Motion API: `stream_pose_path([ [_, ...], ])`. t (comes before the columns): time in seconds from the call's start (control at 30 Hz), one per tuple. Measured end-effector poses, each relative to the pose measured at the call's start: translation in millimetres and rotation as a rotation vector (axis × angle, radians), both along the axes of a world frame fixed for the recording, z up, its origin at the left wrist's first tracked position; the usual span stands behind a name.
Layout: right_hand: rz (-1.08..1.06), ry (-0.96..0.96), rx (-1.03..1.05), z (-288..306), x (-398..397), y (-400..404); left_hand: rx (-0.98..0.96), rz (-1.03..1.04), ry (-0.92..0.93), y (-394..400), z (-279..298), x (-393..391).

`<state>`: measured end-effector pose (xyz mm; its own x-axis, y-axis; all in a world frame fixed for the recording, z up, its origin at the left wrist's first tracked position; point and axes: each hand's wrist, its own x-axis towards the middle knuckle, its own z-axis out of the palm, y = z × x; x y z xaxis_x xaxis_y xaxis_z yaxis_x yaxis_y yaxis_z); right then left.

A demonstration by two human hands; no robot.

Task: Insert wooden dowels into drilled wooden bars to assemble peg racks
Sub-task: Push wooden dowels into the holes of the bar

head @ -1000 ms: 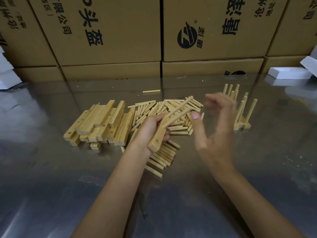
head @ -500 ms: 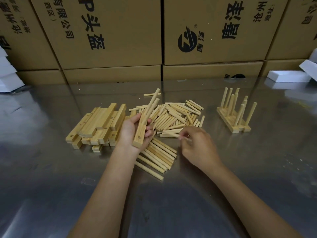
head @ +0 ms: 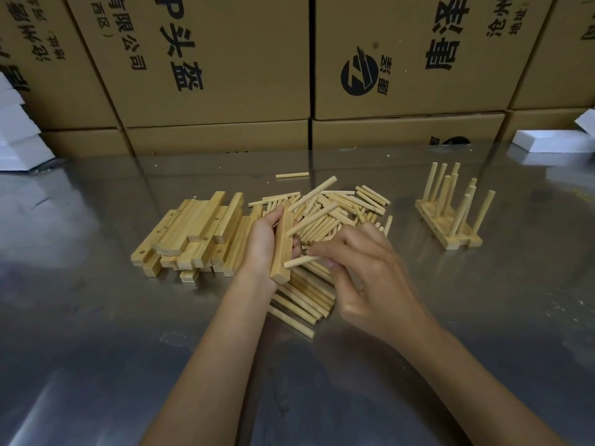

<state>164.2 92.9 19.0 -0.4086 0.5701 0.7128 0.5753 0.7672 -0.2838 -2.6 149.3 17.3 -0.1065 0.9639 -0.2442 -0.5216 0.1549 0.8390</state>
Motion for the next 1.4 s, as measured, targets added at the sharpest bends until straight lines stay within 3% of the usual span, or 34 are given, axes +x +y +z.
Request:
stream_pose_path([
  [0.2,0.014,-0.15,0.012,10.0,-0.4,-6.0,-0.003,0.034,0.063,-0.4,-0.4,0.4],
  [0.4,0.088,-0.104,-0.086,10.4,2.9,-1.1,0.004,0.01,0.121,3.4,-4.8,5.0],
  [0.6,0.105,-0.137,-0.037,5.3,-1.4,-1.2,0.046,0.041,0.238,5.7,-11.9,6.3],
  [0.77,0.109,0.036,-0.1,4.4,-1.6,-0.9,0.016,0.039,0.152,5.1,-9.4,2.8],
  [0.9,0.272,0.501,-0.567,7.7,-0.8,-2.6,0.009,0.042,0.195,4.9,-5.5,6.3],
  [0.97,0.316,0.634,-0.662,8.6,-0.5,-2.6,-0.032,0.056,0.191,2.0,-5.0,9.2],
  [1.13,0.305,0.719,-0.661,-0.4,-5.0,-2.9,-0.037,0.052,0.065,2.8,-3.4,6.7],
  [1.3,0.263,0.713,-0.617,-4.9,-7.9,-0.4,-0.022,0.044,0.191,-0.4,-5.0,18.6],
  [1.4,0.221,0.709,-0.56,-5.8,-6.3,-0.6,-0.012,0.061,0.174,-2.4,-7.5,29.9],
])
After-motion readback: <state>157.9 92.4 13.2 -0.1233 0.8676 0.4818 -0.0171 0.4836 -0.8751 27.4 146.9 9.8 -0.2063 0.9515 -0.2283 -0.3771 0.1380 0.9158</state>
